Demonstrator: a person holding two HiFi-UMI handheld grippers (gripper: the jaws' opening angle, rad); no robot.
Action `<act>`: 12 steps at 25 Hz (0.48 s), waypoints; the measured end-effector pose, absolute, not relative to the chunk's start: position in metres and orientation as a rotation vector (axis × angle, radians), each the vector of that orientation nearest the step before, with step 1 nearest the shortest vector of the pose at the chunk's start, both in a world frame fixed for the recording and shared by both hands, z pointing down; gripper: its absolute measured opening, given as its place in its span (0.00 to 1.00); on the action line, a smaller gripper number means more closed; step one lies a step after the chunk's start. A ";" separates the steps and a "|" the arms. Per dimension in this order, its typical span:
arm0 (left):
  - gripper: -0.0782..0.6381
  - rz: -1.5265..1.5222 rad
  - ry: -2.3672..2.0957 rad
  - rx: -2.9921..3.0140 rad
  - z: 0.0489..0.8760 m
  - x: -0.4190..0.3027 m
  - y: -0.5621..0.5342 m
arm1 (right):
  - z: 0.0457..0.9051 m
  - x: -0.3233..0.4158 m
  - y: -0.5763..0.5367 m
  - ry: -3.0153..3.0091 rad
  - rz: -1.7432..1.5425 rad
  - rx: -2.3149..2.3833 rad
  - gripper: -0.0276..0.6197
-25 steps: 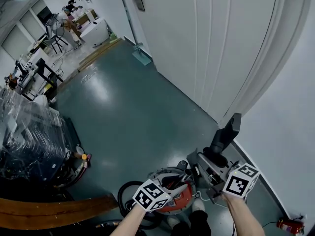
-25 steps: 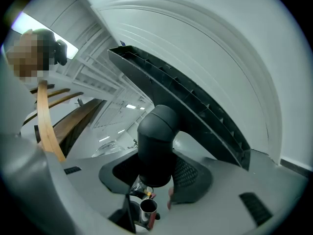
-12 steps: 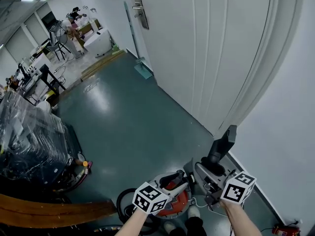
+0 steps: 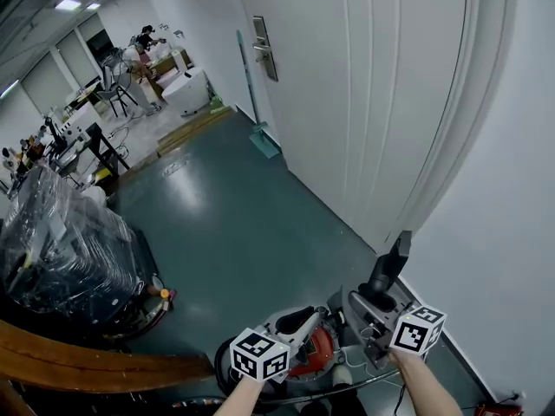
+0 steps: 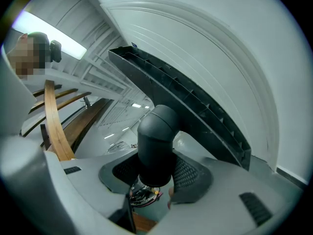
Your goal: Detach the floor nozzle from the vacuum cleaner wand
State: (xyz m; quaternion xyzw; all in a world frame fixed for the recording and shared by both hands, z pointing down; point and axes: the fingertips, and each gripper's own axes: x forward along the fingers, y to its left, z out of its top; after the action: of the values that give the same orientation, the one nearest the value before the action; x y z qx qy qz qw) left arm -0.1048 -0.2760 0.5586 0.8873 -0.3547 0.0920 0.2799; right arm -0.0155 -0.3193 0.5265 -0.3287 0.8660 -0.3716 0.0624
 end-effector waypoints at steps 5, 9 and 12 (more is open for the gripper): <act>0.12 0.076 -1.056 2.342 0.506 -0.122 -0.266 | 0.496 -0.024 -0.304 2.647 -1.091 -0.950 0.32; 0.12 -0.001 -1.102 2.346 0.465 -0.132 -0.260 | 0.465 -0.031 -0.292 2.656 -1.066 -0.921 0.32; 0.12 -0.038 -1.119 2.359 0.439 -0.137 -0.256 | 0.442 -0.038 -0.284 2.644 -1.047 -0.896 0.32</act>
State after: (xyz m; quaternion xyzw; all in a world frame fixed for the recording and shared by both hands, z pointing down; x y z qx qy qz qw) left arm -0.1375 -0.2555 0.4388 0.8719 -0.4137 -0.0142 0.2618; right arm -0.0383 -0.2838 0.4423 -0.2997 0.8839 -0.3500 0.0800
